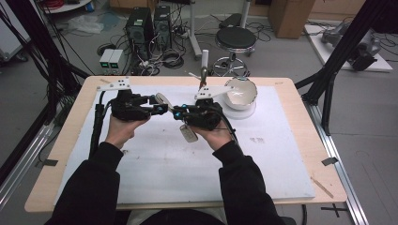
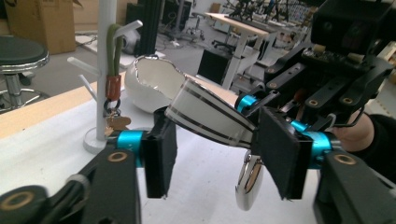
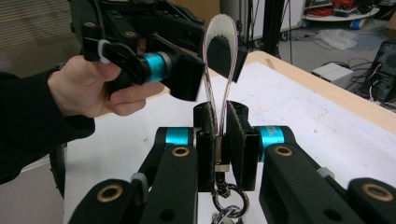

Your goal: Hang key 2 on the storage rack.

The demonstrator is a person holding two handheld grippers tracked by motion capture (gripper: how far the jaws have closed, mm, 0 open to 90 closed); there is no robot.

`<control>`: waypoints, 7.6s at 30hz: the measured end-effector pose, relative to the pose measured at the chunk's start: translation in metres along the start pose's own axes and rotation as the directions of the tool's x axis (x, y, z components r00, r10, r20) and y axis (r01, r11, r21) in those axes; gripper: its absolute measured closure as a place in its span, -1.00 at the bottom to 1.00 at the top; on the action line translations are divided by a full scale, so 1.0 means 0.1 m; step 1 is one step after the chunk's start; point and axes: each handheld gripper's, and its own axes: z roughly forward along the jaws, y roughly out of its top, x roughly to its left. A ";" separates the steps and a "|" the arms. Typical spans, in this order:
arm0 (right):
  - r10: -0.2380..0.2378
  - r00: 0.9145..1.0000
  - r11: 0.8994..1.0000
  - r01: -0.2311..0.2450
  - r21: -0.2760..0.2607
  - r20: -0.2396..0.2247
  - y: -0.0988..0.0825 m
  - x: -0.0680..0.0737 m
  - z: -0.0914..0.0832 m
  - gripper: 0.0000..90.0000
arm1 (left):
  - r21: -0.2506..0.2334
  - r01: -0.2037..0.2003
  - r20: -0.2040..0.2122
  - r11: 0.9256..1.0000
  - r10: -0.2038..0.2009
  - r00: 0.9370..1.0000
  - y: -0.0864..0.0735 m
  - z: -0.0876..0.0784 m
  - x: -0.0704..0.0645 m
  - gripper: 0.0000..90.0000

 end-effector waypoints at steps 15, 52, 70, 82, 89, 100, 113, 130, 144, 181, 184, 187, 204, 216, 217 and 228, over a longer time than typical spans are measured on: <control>0.040 0.999 0.999 -0.040 -0.009 -0.005 0.00 -0.04 -0.02 0.83 | -0.049 0.021 0.046 0.999 -0.019 0.999 -0.02 0.06 -0.05 0.80; 0.036 0.999 0.997 -0.035 0.069 -0.011 -0.05 -0.03 0.09 0.48 | -0.066 0.057 0.098 0.996 -0.051 0.994 -0.06 0.01 -0.01 0.93; 0.001 0.959 0.995 -0.030 0.096 0.285 -0.46 -0.25 -0.56 -0.99 | -0.041 0.024 0.010 0.999 -0.023 1.000 0.03 -0.06 0.06 0.93; 0.044 0.915 0.997 -0.068 0.045 0.401 -0.97 -0.44 -1.22 -0.99 | -0.017 0.001 -0.064 1.000 -0.002 0.998 0.00 -0.08 0.20 0.93; 0.082 0.888 0.993 -0.113 0.041 0.452 -1.29 -0.53 -1.47 -0.99 | 0.030 -0.020 -0.106 0.999 0.023 0.994 0.03 -0.01 0.29 0.93; 0.120 0.885 0.992 -0.122 -0.025 0.449 -1.56 -0.57 -1.73 -0.99 | 0.047 -0.082 -0.146 0.996 0.088 0.985 0.45 0.17 0.39 0.92; 0.120 0.862 0.992 -0.124 -0.025 0.492 -1.71 -0.49 -1.79 -0.99 | 0.110 -0.117 -0.182 0.987 0.136 0.974 0.72 0.52 0.56 0.92; 0.145 0.854 0.989 -0.145 -0.040 0.499 -1.83 -0.42 -1.85 -0.98 | 0.043 -0.049 -0.315 0.998 0.060 0.947 0.90 0.69 0.85 0.92; 0.149 0.860 0.987 -0.159 -0.021 0.488 -1.89 -0.45 -1.80 -0.99 | 0.026 -0.059 -0.400 0.998 0.065 0.914 0.96 0.99 0.86 0.92; 0.158 0.859 0.986 -0.165 -0.028 0.486 -1.94 -0.47 -1.82 -0.99 | 0.073 -0.055 -0.341 0.996 0.077 0.937 0.91 1.34 0.70 0.92; 0.156 0.861 0.986 -0.164 -0.026 0.485 -1.94 -0.47 -1.81 -0.98 | 0.095 -0.062 -0.329 0.994 0.090 0.940 0.88 1.37 0.70 0.92; 0.157 0.860 0.986 -0.165 -0.026 0.485 -1.94 -0.47 -1.82 -0.99 | 0.092 -0.042 -0.311 0.995 0.069 0.948 0.83 1.39 0.71 0.90; 0.204 0.868 0.977 -0.212 -0.033 0.452 -1.92 -0.49 -1.81 -0.99 | 0.205 0.056 -0.272 0.977 0.002 0.962 0.70 1.15 0.83 -0.75; 0.193 0.866 0.977 -0.213 -0.009 0.461 -1.94 -0.51 -1.80 -0.99 | 0.236 0.048 -0.266 0.971 0.017 0.964 0.59 0.77 0.79 -0.96; 0.193 0.866 0.977 -0.213 -0.009 0.461 -1.94 -0.51 -1.80 -0.99 | 0.233 0.048 -0.273 0.971 0.018 0.962 0.57 0.73 0.78 -0.96; 0.194 0.863 0.976 -0.217 -0.005 0.467 -1.94 -0.51 -1.79 -0.99 | 0.220 0.068 -0.312 0.973 0.004 0.950 0.33 0.42 0.80 -0.96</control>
